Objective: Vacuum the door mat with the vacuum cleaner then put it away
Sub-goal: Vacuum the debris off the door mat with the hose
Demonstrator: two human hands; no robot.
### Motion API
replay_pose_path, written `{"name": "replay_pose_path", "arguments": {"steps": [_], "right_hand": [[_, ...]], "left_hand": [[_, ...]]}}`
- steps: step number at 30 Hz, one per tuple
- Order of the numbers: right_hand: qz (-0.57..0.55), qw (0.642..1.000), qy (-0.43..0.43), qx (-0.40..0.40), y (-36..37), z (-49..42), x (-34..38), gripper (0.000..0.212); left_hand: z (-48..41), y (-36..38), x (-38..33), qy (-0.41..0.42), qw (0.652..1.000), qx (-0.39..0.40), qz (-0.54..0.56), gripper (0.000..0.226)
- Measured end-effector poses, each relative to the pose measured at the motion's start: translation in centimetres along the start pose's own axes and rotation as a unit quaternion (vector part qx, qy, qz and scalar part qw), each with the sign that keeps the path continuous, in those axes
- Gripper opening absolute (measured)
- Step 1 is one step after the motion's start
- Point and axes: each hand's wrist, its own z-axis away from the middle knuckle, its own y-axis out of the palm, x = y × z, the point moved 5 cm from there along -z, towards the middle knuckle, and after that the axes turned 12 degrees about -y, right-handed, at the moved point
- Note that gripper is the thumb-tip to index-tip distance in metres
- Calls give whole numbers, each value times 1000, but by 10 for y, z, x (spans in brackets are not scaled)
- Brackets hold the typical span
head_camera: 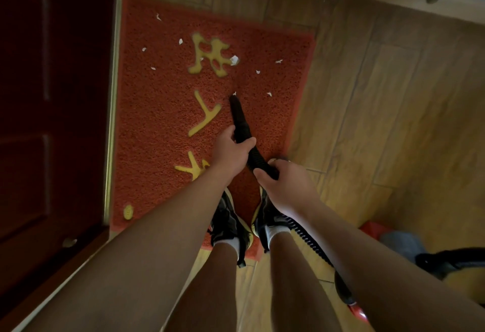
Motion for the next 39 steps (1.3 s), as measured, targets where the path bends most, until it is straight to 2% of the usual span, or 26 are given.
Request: {"name": "replay_pose_path", "arguments": {"steps": [19, 35, 39], "right_hand": [[-96, 994, 46, -39, -23, 21, -29, 34], [-97, 993, 43, -45, -43, 26, -43, 35], [-107, 992, 41, -46, -47, 20, -42, 34]], "left_hand": [[7, 48, -19, 20, 999, 17, -29, 46], [10, 71, -32, 31, 998, 29, -40, 44], [6, 68, -41, 31, 999, 21, -34, 30]]}}
